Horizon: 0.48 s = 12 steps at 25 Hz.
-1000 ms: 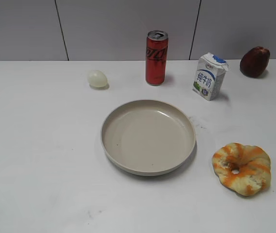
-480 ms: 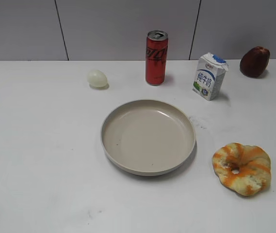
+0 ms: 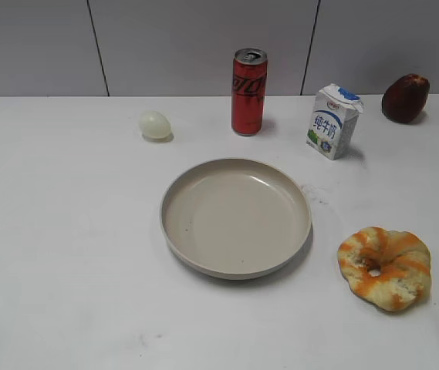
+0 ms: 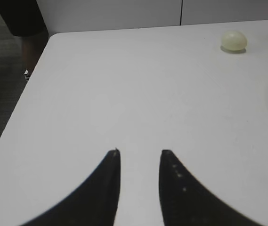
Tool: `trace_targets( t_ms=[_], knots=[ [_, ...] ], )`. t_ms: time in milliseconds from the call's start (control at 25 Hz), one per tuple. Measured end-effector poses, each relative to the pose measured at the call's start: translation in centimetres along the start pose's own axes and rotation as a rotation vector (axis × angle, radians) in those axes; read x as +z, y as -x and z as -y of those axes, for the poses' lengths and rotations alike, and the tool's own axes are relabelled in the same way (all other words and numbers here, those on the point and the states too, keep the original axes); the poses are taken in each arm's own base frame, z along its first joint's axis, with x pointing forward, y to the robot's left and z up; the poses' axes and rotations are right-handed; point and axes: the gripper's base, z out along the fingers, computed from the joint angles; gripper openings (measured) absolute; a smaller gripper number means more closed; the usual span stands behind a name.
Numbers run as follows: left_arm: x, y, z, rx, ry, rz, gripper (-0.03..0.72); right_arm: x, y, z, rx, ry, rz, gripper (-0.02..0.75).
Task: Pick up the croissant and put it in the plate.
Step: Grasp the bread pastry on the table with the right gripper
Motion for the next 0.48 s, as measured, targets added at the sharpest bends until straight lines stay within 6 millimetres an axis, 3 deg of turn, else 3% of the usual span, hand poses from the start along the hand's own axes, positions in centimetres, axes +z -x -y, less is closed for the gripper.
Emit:
trace_targets(
  t_ms=[240,480],
  knots=[
    [0.0,0.0,0.0,0.000,0.000,0.000,0.228,5.2,3.2,1.3,0.022,0.010,-0.144,0.654],
    [0.0,0.0,0.0,0.000,0.000,0.000,0.228,10.9,4.2,1.8,-0.007,0.015,-0.284,0.654]
  ],
)
